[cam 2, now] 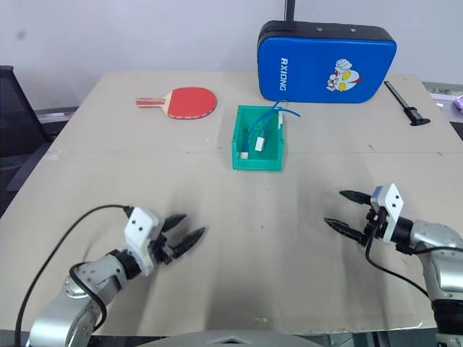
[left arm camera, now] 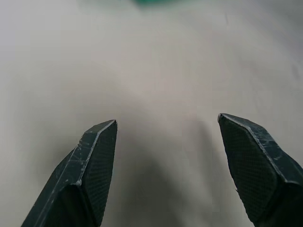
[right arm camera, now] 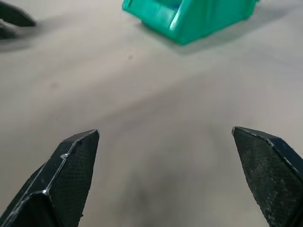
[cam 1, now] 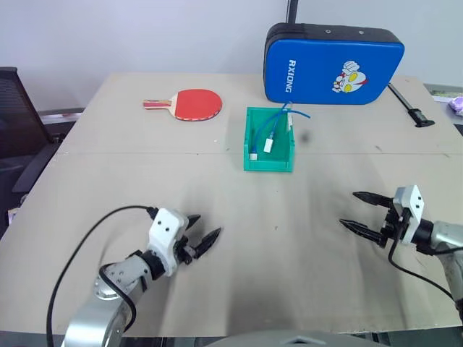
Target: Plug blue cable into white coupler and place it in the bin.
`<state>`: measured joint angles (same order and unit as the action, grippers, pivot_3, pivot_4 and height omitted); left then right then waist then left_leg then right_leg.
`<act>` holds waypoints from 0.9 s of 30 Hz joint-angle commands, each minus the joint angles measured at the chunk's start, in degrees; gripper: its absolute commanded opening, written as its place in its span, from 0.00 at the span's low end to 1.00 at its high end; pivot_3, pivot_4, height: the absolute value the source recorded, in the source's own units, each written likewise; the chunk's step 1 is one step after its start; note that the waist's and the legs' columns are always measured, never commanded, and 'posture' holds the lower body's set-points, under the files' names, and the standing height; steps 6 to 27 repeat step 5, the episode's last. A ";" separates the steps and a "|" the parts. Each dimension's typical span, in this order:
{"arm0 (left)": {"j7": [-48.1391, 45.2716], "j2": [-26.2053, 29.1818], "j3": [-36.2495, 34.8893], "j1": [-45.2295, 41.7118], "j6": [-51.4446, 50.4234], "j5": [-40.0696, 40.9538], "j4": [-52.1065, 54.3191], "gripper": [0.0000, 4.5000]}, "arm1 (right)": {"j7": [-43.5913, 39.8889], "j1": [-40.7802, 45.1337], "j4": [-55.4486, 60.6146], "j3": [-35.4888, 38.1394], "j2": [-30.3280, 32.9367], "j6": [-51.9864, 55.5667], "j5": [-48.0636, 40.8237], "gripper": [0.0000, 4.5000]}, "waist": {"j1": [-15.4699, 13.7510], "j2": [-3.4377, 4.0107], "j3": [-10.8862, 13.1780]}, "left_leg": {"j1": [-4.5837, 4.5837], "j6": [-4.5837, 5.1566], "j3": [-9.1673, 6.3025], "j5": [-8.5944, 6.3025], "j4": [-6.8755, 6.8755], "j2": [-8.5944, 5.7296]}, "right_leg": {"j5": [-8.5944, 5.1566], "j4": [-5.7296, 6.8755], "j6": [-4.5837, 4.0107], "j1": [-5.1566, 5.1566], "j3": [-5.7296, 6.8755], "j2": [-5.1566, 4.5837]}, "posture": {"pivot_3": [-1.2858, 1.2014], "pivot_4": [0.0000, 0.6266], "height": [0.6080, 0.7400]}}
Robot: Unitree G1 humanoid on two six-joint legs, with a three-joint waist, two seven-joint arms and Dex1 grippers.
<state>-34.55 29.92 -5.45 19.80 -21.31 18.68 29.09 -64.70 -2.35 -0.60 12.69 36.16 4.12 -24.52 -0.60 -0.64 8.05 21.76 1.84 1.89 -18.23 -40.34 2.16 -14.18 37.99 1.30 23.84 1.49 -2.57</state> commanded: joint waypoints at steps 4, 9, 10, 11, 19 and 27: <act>-1.46 -1.12 1.61 1.20 10.13 -3.29 -3.38 0.77 | 0.84 -4.36 0.98 0.69 -1.02 -4.43 0.38 0.99 | -0.24 0.05 -0.03 | -0.12 0.02 0.09 0.02 -0.03 0.02 | 0.02 0.03 -0.03 -0.12 -0.03 0.19 | 0.52 0.24 0.56; -1.47 -1.04 2.00 1.29 10.75 -3.83 -3.57 0.77 | 0.62 -4.48 0.96 0.41 -0.83 -3.54 -0.04 0.99 | -0.24 0.05 -0.03 | -0.13 0.04 0.12 0.02 -0.06 0.02 | 0.02 0.03 -0.03 -0.12 -0.09 0.28 | 0.52 0.24 0.56; -1.47 -1.04 2.00 1.29 10.75 -3.83 -3.57 0.77 | 0.62 -4.48 0.96 0.41 -0.83 -3.54 -0.04 0.99 | -0.24 0.05 -0.03 | -0.13 0.04 0.12 0.02 -0.06 0.02 | 0.02 0.03 -0.03 -0.12 -0.09 0.28 | 0.52 0.24 0.56; -1.47 -1.04 2.00 1.29 10.75 -3.83 -3.57 0.77 | 0.62 -4.48 0.96 0.41 -0.83 -3.54 -0.04 0.99 | -0.24 0.05 -0.03 | -0.13 0.04 0.12 0.02 -0.06 0.02 | 0.02 0.03 -0.03 -0.12 -0.09 0.28 | 0.52 0.24 0.56; -1.47 -1.04 2.00 1.29 10.75 -3.83 -3.57 0.77 | 0.62 -4.48 0.96 0.41 -0.83 -3.54 -0.04 0.99 | -0.24 0.05 -0.03 | -0.13 0.04 0.12 0.02 -0.06 0.02 | 0.02 0.03 -0.03 -0.12 -0.09 0.28 | 0.52 0.24 0.56; -1.47 -1.04 2.00 1.29 10.75 -3.83 -3.57 0.77 | 0.62 -4.48 0.96 0.41 -0.83 -3.54 -0.04 0.99 | -0.24 0.05 -0.03 | -0.13 0.04 0.12 0.02 -0.06 0.02 | 0.02 0.03 -0.03 -0.12 -0.09 0.28 | 0.52 0.24 0.56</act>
